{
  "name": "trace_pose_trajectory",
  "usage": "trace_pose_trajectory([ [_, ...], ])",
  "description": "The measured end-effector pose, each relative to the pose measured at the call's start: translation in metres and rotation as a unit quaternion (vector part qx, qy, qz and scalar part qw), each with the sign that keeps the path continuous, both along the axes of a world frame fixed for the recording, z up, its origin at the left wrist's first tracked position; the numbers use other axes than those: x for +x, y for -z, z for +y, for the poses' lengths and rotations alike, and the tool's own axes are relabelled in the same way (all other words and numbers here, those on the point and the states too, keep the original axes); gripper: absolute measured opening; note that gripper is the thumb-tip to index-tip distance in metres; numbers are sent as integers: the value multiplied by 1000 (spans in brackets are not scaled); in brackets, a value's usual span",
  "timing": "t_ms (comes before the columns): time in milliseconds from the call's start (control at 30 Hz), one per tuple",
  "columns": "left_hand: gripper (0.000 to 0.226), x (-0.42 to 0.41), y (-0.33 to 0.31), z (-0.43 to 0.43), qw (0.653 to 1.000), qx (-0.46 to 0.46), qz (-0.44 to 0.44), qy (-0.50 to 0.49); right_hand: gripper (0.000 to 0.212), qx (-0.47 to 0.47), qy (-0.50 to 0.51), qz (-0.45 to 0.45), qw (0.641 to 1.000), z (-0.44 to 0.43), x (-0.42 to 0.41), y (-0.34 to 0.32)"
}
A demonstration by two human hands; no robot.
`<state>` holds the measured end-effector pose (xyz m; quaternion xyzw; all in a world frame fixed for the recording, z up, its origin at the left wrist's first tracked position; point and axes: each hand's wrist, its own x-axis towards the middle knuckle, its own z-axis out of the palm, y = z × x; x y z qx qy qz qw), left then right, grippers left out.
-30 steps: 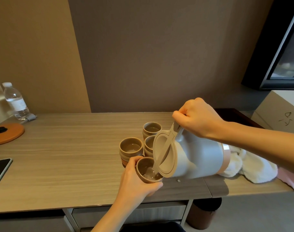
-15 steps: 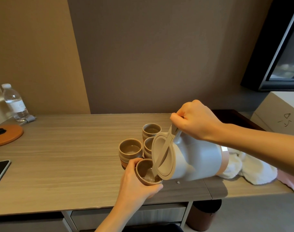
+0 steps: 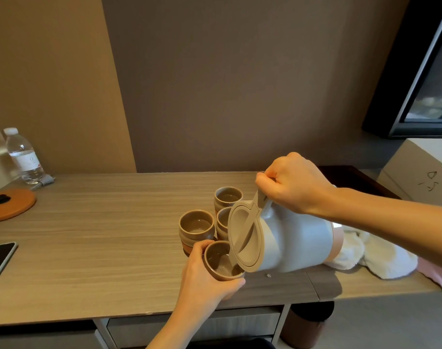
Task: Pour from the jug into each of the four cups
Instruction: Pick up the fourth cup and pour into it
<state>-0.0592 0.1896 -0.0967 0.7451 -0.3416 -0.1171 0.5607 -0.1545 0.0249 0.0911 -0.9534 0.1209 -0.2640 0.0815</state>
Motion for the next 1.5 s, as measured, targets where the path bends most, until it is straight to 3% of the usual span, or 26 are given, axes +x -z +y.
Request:
trace_pose_trajectory([
  [500, 85, 3, -6, 3, 1000, -7, 13, -10, 47, 104, 45, -47, 992, -14, -9, 7],
  [700, 84, 2, -15, 7, 999, -23, 18, -18, 48, 194, 75, -92, 974, -26, -14, 10],
  [1167, 81, 14, -48, 15, 999, -40, 14, -27, 36, 429, 123, -187, 875, -34, -34, 13],
  [1500, 74, 38, -83, 3, 997, -56, 21, -53, 27, 526, 163, -240, 799, -47, -41, 19],
])
